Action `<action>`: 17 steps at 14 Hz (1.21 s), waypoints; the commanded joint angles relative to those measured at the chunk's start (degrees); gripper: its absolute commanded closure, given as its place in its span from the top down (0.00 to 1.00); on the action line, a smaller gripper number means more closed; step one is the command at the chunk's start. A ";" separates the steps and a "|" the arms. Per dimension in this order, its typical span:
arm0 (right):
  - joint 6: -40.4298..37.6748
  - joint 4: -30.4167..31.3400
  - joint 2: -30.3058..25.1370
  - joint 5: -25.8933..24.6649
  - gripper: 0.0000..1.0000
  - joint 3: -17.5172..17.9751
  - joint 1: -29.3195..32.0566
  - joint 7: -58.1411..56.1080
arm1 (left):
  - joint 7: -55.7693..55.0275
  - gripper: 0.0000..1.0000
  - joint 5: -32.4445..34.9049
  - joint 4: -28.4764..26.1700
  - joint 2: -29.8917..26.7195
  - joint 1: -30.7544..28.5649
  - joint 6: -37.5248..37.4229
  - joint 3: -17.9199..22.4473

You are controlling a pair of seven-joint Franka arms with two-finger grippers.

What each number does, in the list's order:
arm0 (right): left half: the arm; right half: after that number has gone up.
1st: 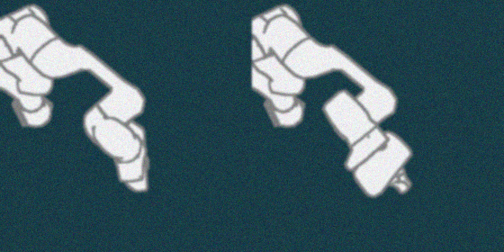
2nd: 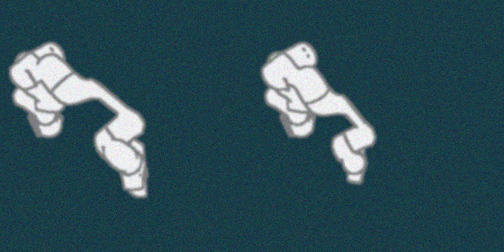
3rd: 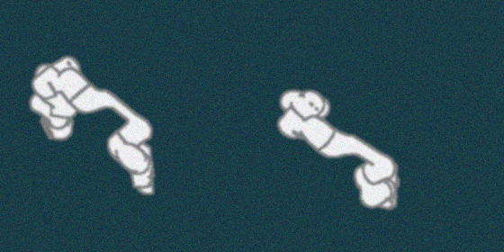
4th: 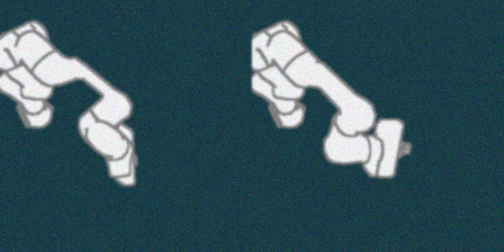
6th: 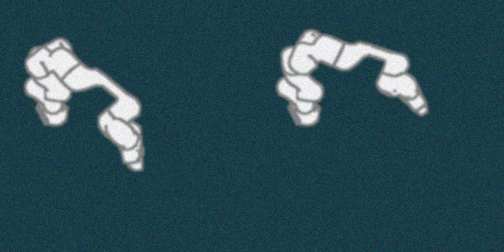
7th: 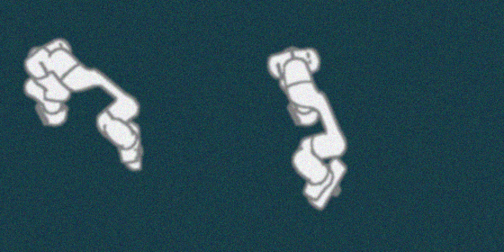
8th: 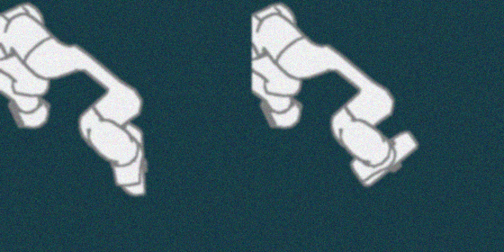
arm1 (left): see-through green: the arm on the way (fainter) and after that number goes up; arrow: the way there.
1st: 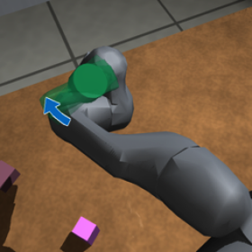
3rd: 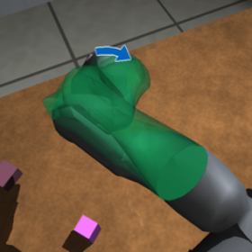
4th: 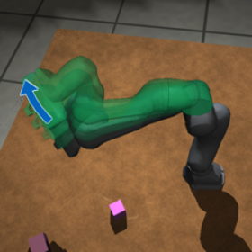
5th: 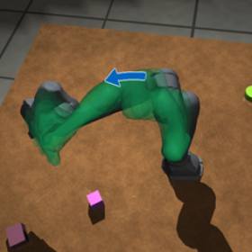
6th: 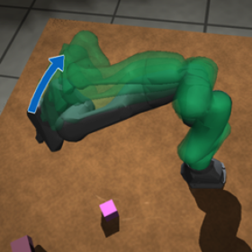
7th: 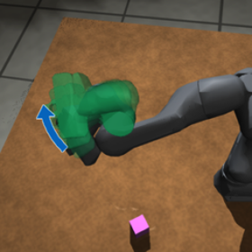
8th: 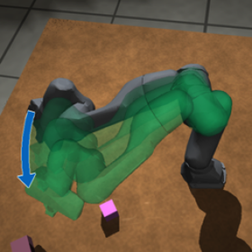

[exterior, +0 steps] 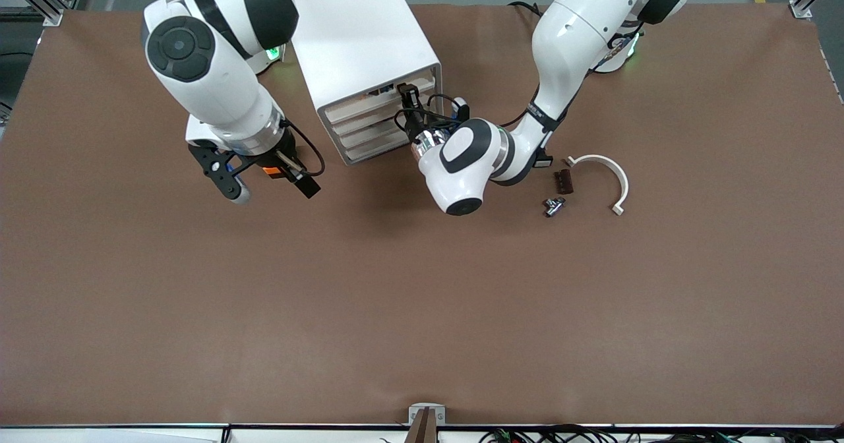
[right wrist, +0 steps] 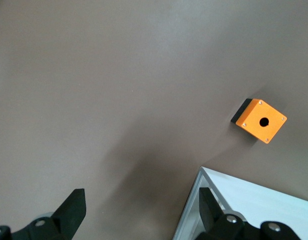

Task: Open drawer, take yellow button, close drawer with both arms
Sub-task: 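Lower the right gripper into the drawer and grasp the yellow button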

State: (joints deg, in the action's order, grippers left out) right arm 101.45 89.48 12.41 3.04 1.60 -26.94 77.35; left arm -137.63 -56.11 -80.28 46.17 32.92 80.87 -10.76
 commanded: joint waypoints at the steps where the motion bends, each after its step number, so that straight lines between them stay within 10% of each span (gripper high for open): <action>1: 0.33 0.08 -0.37 -0.14 1.00 -0.55 -2.06 4.72 | 1.05 0.00 -0.14 0.91 -0.12 -5.04 0.51 2.41; 7: 1.73 0.08 0.24 -1.28 1.00 -0.63 -8.99 16.05 | 5.80 0.03 -0.58 2.32 0.41 -12.01 2.53 2.50; 9: 3.31 -0.01 1.55 -2.86 1.00 -0.63 -11.90 20.62 | 5.97 0.36 -0.57 2.32 0.41 -12.01 2.89 2.50; 11: 4.89 -0.01 3.31 -4.35 1.00 -0.63 -14.36 25.19 | 5.71 0.97 -0.40 2.32 -0.03 -12.01 2.80 2.50; 17: 6.83 -0.19 7.27 -6.12 1.00 -0.63 -17.79 30.05 | 5.80 0.99 0.04 3.90 -0.21 -12.45 2.80 2.59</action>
State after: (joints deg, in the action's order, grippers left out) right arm 108.21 89.82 19.03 -2.14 1.56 -43.90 106.22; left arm -132.41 -56.73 -77.37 46.33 20.53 83.57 -8.32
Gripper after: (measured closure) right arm 0.000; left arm 0.044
